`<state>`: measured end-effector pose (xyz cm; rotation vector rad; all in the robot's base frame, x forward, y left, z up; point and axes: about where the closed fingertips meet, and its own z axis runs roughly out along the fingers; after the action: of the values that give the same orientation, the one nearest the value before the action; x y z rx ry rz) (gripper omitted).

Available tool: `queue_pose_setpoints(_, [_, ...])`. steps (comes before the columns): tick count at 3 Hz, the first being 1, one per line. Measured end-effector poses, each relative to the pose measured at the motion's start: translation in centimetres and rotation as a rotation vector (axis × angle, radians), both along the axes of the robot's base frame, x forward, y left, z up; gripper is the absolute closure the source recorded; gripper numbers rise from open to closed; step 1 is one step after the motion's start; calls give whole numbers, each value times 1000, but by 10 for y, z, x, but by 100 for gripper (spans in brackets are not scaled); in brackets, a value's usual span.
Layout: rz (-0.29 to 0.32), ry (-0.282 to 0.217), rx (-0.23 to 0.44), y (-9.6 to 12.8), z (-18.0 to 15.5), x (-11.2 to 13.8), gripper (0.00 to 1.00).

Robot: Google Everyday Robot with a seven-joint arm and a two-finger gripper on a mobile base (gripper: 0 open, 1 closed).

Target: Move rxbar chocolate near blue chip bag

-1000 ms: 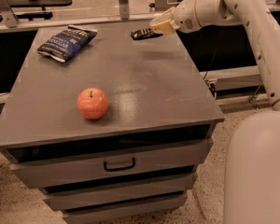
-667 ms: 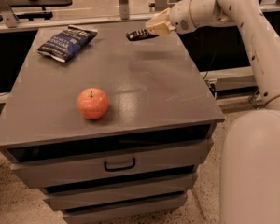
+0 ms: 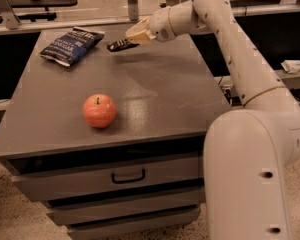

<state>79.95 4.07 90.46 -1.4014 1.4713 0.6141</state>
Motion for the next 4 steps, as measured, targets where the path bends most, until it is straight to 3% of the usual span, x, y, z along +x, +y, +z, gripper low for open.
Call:
queue_pose_setpoints(1, [33, 14, -5, 39, -15, 5, 100])
queue_pose_setpoints(2, [48, 28, -11, 68, -24, 8, 85])
queue_pose_setpoints(4, [75, 57, 26, 107, -31, 6, 38])
